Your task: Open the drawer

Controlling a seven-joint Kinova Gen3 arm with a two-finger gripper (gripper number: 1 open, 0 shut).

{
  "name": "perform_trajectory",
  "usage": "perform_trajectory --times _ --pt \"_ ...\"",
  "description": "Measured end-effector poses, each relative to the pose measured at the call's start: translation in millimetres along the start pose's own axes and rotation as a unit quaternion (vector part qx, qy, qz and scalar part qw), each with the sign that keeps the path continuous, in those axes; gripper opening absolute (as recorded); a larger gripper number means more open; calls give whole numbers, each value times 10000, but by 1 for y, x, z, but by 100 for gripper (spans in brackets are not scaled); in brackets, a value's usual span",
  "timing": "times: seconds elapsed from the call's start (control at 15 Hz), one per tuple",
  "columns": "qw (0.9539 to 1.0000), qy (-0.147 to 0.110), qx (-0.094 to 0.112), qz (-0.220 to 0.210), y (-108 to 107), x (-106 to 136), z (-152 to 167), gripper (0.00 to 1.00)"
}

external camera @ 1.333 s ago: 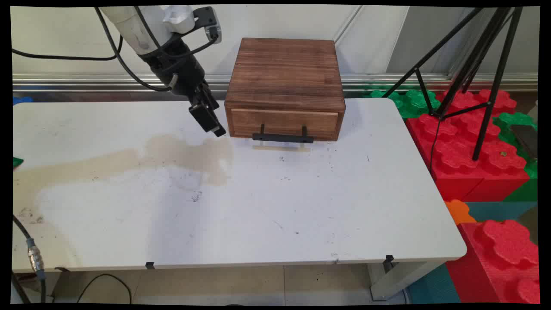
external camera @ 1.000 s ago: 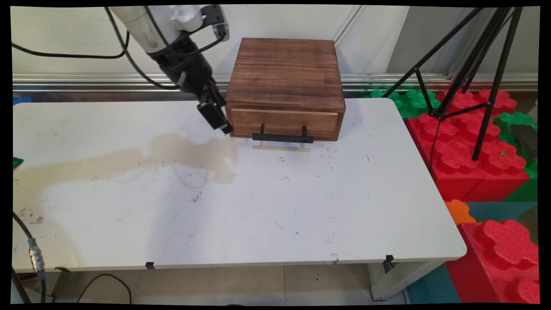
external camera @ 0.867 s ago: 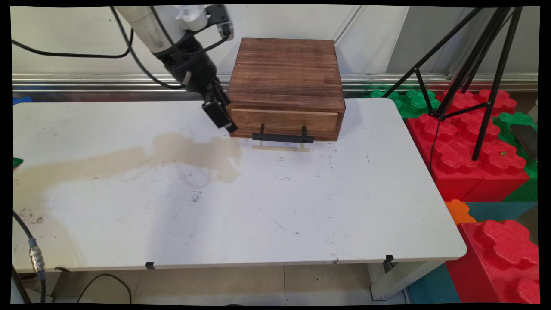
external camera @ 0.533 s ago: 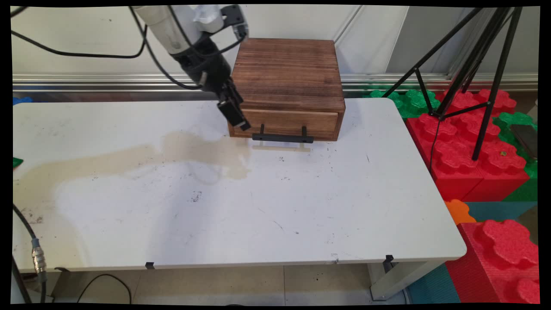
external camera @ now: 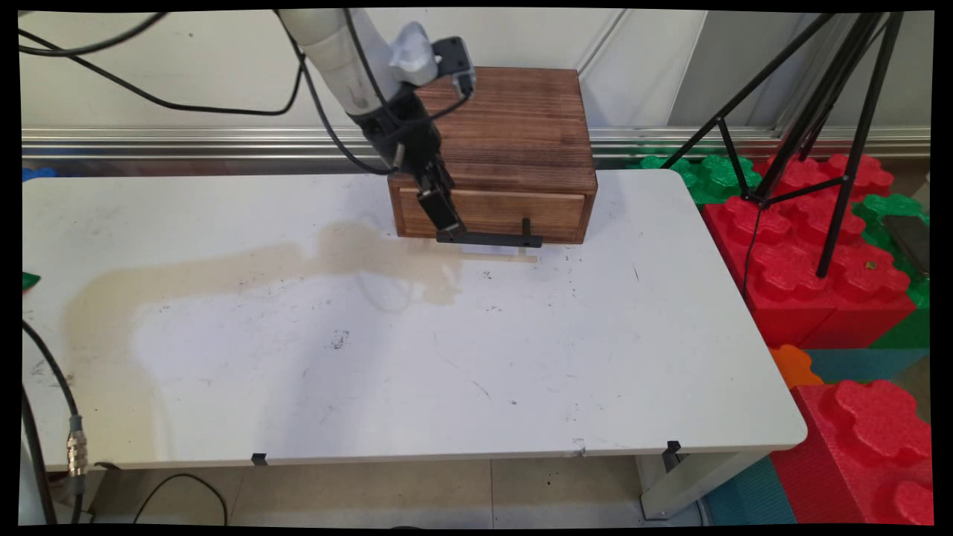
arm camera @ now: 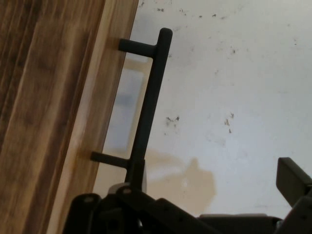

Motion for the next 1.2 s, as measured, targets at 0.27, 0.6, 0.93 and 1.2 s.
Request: perform_trajectory --times 0.27,0.6,0.93,1.2 --pt "9999 -60 2 84 -4 8 23 100" --pt "9995 -185 -13 238 -8 16 50 100" --pt "9987 -316 1 407 -15 20 75 100" --pt "9971 -457 -9 605 -20 21 93 100"
